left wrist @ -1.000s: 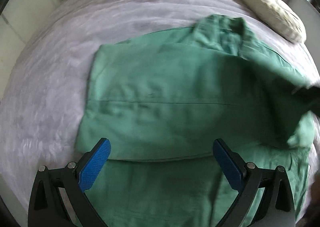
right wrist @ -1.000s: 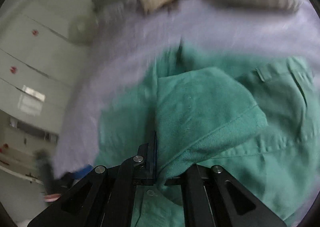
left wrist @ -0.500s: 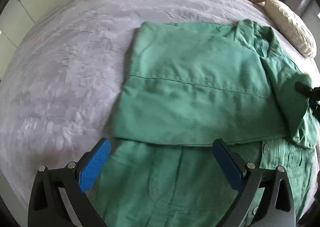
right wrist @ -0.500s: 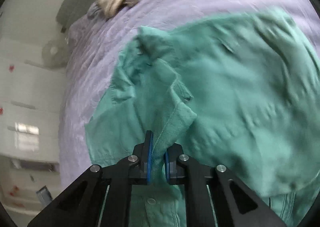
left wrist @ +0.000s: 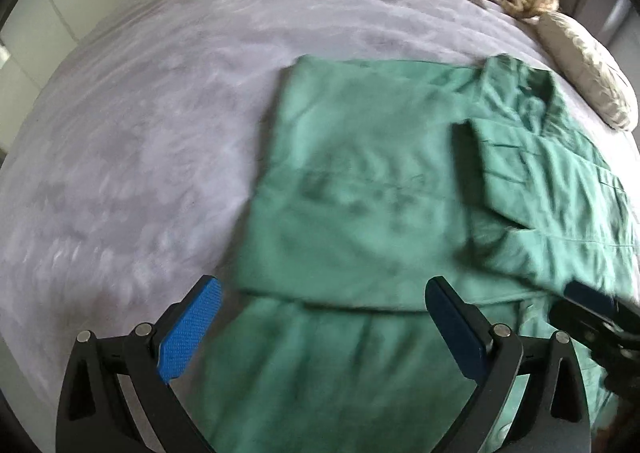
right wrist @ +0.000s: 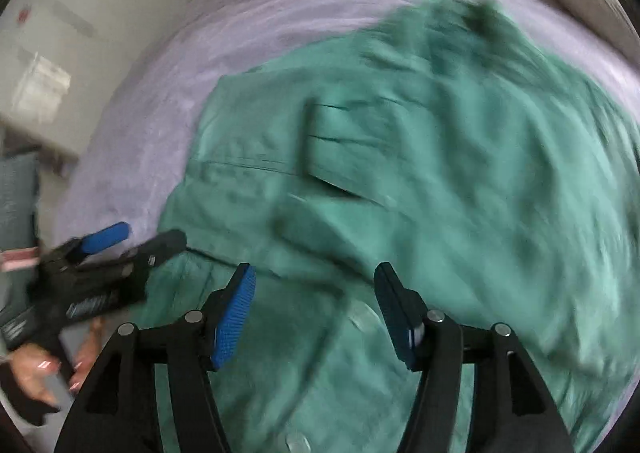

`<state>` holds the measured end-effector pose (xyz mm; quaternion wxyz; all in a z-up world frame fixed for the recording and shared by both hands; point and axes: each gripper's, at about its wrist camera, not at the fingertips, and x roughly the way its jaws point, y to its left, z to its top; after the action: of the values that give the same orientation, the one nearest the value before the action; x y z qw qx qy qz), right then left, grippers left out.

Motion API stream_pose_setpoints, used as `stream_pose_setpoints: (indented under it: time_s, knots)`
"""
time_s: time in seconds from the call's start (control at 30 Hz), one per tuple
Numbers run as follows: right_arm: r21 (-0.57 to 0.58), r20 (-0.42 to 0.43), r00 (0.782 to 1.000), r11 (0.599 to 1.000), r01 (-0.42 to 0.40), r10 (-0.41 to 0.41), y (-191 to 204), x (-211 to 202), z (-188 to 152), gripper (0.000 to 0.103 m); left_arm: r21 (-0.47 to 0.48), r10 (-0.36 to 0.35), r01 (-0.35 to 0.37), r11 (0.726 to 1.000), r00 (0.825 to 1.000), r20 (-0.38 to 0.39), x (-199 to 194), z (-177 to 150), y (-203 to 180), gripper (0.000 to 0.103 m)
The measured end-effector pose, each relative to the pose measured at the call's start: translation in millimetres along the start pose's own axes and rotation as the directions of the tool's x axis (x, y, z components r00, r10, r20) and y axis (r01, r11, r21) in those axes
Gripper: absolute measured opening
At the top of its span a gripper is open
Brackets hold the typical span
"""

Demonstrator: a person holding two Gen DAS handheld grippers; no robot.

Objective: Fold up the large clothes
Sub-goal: 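Grasp the jacket side edge near the right tool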

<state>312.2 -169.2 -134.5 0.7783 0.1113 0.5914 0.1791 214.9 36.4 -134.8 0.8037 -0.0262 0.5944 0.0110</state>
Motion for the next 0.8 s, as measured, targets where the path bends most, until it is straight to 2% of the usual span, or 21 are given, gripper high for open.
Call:
stream_pose_setpoints:
  time_s: [0.1,0.17,0.2,0.3,0.37,0.4,0.43,0.47,0.5,0.53,0.6,0.63,0.7,0.73,0.77,0.8]
  knots:
    - [0.223,0.04,0.999,0.975,-0.023,0.014,-64,-37,-29,0.066,0.042,-0.037,0.037,0.998,0.999,0.01,7,9,-30,0.102]
    - [0.4,0.072,0.997,0.915,-0.053,0.026,-113,-58,-55,0.067,0.074,-0.05,0.049,0.996,0.999,0.006,16,16,-51,0.102]
    - [0.504,0.096,0.995,0.86,-0.077,0.033,-143,-69,-72,0.067,0.088,-0.054,0.054,0.995,0.999,0.003,21,19,-63,0.102]
    - [0.659,0.166,0.986,0.74,-0.136,0.033,-194,-87,-105,0.067,0.124,-0.035,0.035,0.992,0.999,-0.006,37,26,-87,0.102]
    - [0.731,0.263,0.965,0.648,-0.214,0.022,-225,-95,-117,0.067,0.135,-0.016,0.019,0.991,1.0,-0.022,47,28,-97,0.102]
    - [0.748,0.291,0.957,0.62,-0.236,0.013,-234,-99,-119,0.067,0.137,-0.007,0.011,0.991,1.0,-0.026,51,28,-99,0.102]
    - [0.775,0.336,0.942,0.568,-0.277,0.001,-247,-101,-124,0.064,0.139,0.004,0.0,0.99,1.0,-0.029,53,29,-101,0.102]
    - [0.789,0.369,0.929,0.528,-0.314,0.002,-255,-102,-125,0.052,0.139,0.009,-0.004,0.99,1.0,-0.03,54,29,-102,0.102]
    - [0.798,0.399,0.917,0.492,-0.346,-0.002,-262,-103,-127,0.003,0.141,0.01,-0.006,0.99,0.999,-0.031,54,30,-103,0.102]
    - [0.798,0.422,0.907,0.474,-0.372,0.0,-267,-106,-127,0.006,0.144,0.008,-0.003,0.99,0.999,-0.032,53,31,-105,0.102]
    - [0.779,0.452,0.892,0.491,-0.391,-0.006,-268,-114,-129,0.005,0.161,0.016,-0.011,0.987,1.0,-0.026,52,31,-108,0.102]
    - [0.776,0.432,0.902,0.516,-0.363,-0.015,-268,-115,-130,0.005,0.174,0.024,-0.021,0.985,1.0,-0.019,53,30,-111,0.102]
    - [0.797,0.382,0.923,0.52,-0.307,-0.041,-275,-111,-138,0.006,0.191,0.043,-0.041,0.981,0.999,-0.005,56,32,-117,0.102]
    - [0.822,0.346,0.937,0.497,-0.279,-0.045,-282,-104,-145,0.005,0.193,0.048,-0.047,0.98,0.999,-0.001,58,32,-118,0.102]
    - [0.833,0.34,0.94,0.473,-0.289,-0.026,-288,-101,-152,0.005,0.19,0.05,-0.049,0.981,0.999,-0.002,60,33,-118,0.102]
    - [0.831,0.361,0.932,0.447,-0.332,0.022,-295,-102,-159,0.008,0.182,0.048,-0.046,0.982,0.999,-0.006,60,35,-117,0.102]
